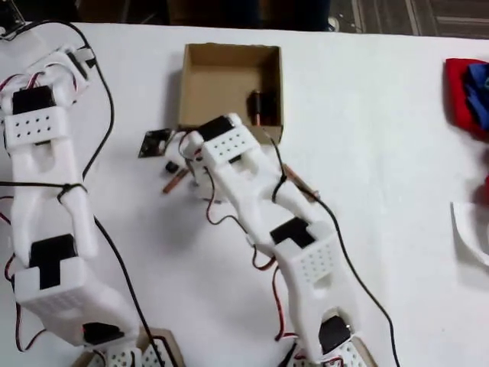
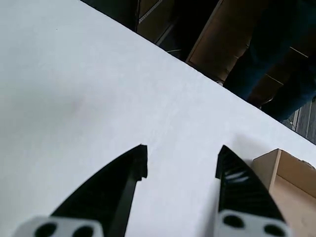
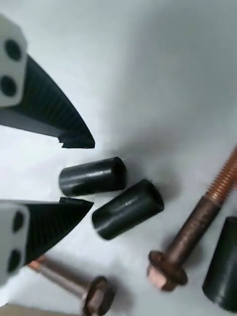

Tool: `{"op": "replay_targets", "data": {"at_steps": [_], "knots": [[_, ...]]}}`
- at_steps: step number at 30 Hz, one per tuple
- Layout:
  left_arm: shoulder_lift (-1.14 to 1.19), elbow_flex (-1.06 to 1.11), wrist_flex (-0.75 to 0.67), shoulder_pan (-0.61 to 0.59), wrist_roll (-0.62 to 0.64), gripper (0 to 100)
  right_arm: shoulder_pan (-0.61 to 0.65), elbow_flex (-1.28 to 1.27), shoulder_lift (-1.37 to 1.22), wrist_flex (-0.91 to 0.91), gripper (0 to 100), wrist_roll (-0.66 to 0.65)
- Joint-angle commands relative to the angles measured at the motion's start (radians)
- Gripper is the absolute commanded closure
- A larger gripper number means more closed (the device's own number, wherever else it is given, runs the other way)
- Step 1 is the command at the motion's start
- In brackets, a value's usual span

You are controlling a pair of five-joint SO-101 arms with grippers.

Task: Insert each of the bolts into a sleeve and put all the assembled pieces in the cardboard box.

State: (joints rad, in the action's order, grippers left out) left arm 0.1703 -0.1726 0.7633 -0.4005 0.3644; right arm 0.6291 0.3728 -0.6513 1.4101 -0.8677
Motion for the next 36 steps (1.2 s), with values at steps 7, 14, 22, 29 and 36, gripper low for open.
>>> {"op": "replay_targets", "data": {"at_steps": [7,14,22,29,36], "knots": [[-0.006,-0.05,0.003,-0.008,0.003,76,0.01,0.011,-0.045,-0.076,85.1,-0.003],[-0.006,-0.048,0.003,-0.008,0.003,76,0.008,0.011,-0.071,-0.102,91.2,-0.002],[-0.006,-0.047,0.003,-0.006,0.003,76,0.005,0.011,-0.071,-0.101,98.7,0.017],[-0.006,-0.047,0.003,-0.006,0.003,76,-0.024,0.038,-0.021,-0.102,97.7,0.238],[-0.006,-0.051,0.023,0.011,0.003,76,-0.051,0.035,0.12,-0.056,97.7,0.393]]}}
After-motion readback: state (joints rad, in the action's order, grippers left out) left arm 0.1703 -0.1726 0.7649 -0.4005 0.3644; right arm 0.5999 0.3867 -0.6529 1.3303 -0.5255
